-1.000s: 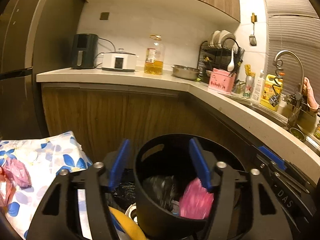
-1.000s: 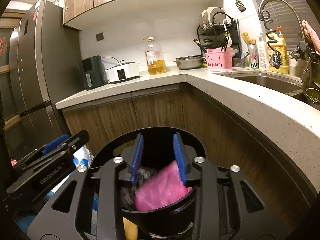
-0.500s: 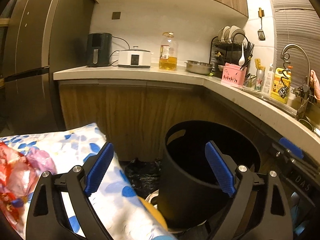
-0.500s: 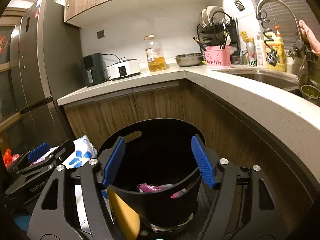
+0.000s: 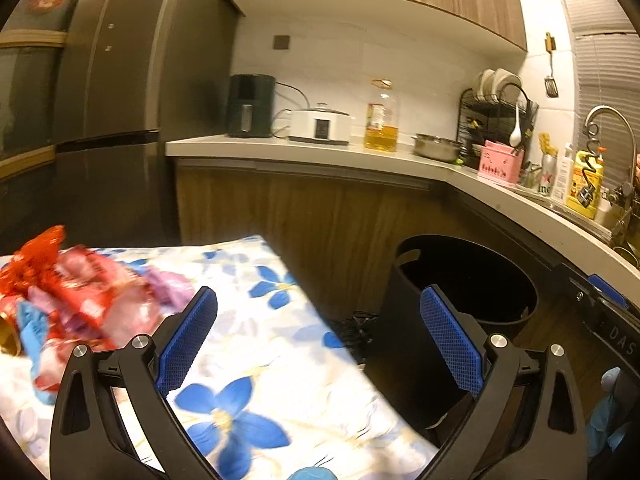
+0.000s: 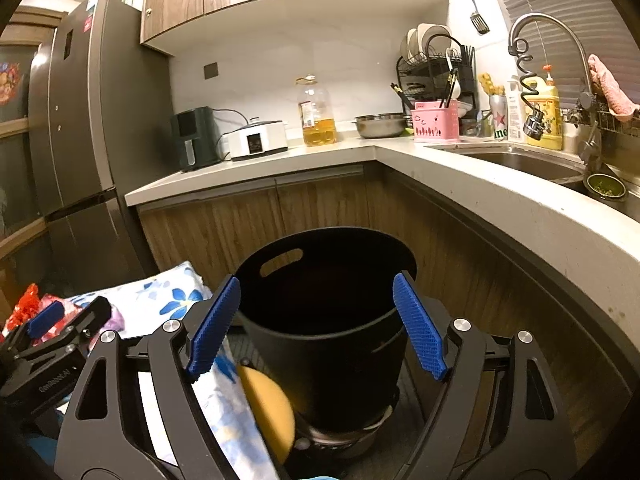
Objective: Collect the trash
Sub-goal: 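Return both tools to the table and close the left gripper on the red wrapper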
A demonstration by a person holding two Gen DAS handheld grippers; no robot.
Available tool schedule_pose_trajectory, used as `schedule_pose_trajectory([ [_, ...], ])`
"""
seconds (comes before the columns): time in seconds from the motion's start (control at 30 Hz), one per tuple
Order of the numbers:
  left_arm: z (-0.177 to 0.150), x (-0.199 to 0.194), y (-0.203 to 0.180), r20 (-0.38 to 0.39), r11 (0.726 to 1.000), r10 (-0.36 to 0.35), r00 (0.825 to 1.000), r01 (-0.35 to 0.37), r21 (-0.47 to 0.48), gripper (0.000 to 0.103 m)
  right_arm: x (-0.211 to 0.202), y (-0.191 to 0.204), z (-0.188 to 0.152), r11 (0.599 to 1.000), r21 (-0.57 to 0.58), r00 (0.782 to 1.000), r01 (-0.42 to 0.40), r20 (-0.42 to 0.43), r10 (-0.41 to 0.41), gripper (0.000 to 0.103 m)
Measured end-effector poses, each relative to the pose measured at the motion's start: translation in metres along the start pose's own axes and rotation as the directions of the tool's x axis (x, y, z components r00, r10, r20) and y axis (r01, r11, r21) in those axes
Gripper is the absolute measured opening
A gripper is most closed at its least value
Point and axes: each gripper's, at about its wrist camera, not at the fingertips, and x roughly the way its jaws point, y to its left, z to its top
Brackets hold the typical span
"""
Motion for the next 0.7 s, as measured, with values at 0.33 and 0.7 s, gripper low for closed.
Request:
schedule_pose_trajectory([
  [0.33,-0.019,-0.042,0.053,0.030,0.990,0.139,0.990,-0.139,-0.021,0.097,-0.024,0.044,-0.018,0.997,-0.037,0.998,-0.066,-0.005,0.066,0.078],
  [0.7,-0.042,-0.072,0.126,0.006,0.959,0.278,0.961,-0.277,-0.062,0.097,-0.037,0.113,-0.050,0.977,-0.080,0.980,-0.195,-0.055,0.191,0.078],
])
